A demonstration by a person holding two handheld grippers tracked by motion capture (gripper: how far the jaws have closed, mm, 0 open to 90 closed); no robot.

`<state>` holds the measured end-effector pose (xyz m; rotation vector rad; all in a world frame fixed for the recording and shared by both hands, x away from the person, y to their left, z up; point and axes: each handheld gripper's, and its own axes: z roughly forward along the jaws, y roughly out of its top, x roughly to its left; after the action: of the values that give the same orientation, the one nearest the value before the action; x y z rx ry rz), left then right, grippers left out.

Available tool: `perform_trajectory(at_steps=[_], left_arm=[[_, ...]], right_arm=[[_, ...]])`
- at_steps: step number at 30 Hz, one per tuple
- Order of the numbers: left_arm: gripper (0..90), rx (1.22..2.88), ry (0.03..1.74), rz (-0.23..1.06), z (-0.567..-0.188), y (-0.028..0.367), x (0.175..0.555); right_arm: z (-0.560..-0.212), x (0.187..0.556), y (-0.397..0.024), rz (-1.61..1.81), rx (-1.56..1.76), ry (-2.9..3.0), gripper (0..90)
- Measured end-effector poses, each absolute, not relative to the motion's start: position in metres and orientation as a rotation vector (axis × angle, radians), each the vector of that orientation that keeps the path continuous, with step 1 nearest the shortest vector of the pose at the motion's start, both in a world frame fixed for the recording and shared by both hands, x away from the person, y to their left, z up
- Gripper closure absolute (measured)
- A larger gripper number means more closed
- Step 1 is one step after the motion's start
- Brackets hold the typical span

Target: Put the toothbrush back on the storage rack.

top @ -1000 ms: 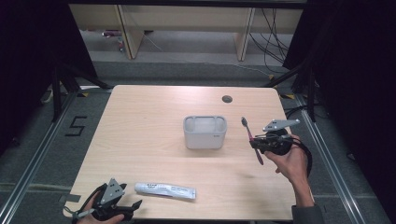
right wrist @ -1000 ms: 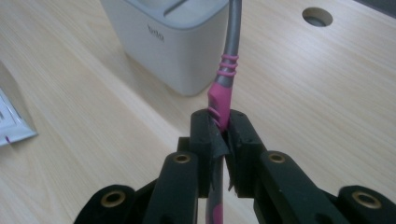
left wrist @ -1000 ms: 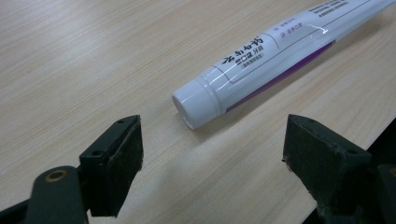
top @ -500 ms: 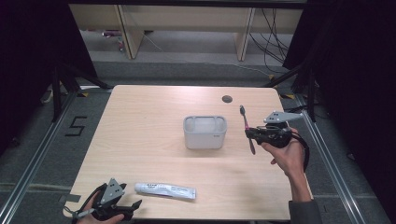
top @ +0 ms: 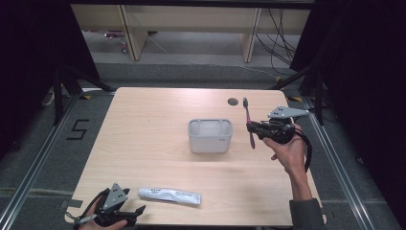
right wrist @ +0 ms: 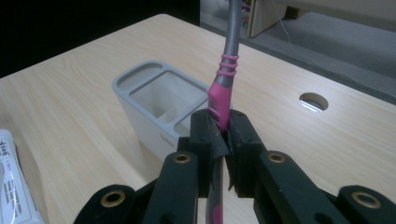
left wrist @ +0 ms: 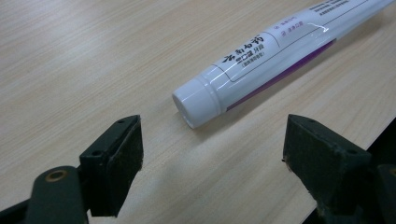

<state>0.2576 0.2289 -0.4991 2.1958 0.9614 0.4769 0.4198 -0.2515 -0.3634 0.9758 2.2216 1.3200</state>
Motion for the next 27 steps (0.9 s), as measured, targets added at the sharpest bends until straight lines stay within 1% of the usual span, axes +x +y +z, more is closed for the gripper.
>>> perform_trajectory(at_steps=[3,8,10,13,14,15,16,21,22,27], left_arm=[[19.8,2.156,0.979,0.474,-0.501,0.227,0.257],[19.7,2.156,0.983,0.473,-0.501,0.226,0.257],[19.7,2.201,0.958,0.477,-0.499,0.229,0.258],[19.7,2.202,0.961,0.478,-0.499,0.229,0.258],[19.8,2.169,0.974,0.469,-0.501,0.227,0.257],[19.8,2.169,0.974,0.469,-0.501,0.227,0.257],[19.7,2.194,0.963,0.475,-0.499,0.229,0.258],[19.8,2.171,0.979,0.474,-0.501,0.227,0.257],[19.8,2.201,0.965,0.471,-0.499,0.229,0.258],[19.8,2.201,0.963,0.472,-0.499,0.229,0.258]], right_arm=[[-0.361,0.422,-0.248,1.344,0.980,2.192,81.9],[-0.356,0.425,-0.244,1.368,0.988,2.186,81.9],[-0.356,0.428,-0.241,1.394,0.979,2.181,81.9],[-0.355,0.432,-0.237,1.416,0.985,2.159,81.9],[-0.354,0.432,-0.235,1.418,0.993,2.173,81.9],[-0.354,0.432,-0.235,1.418,0.993,2.173,81.9],[-0.353,0.435,-0.231,1.429,0.990,2.165,82.0],[-0.350,0.440,-0.224,1.439,0.976,2.167,81.9],[-0.350,0.443,-0.219,1.448,0.966,2.162,81.9],[-0.349,0.449,-0.212,1.453,0.958,2.173,81.9]])
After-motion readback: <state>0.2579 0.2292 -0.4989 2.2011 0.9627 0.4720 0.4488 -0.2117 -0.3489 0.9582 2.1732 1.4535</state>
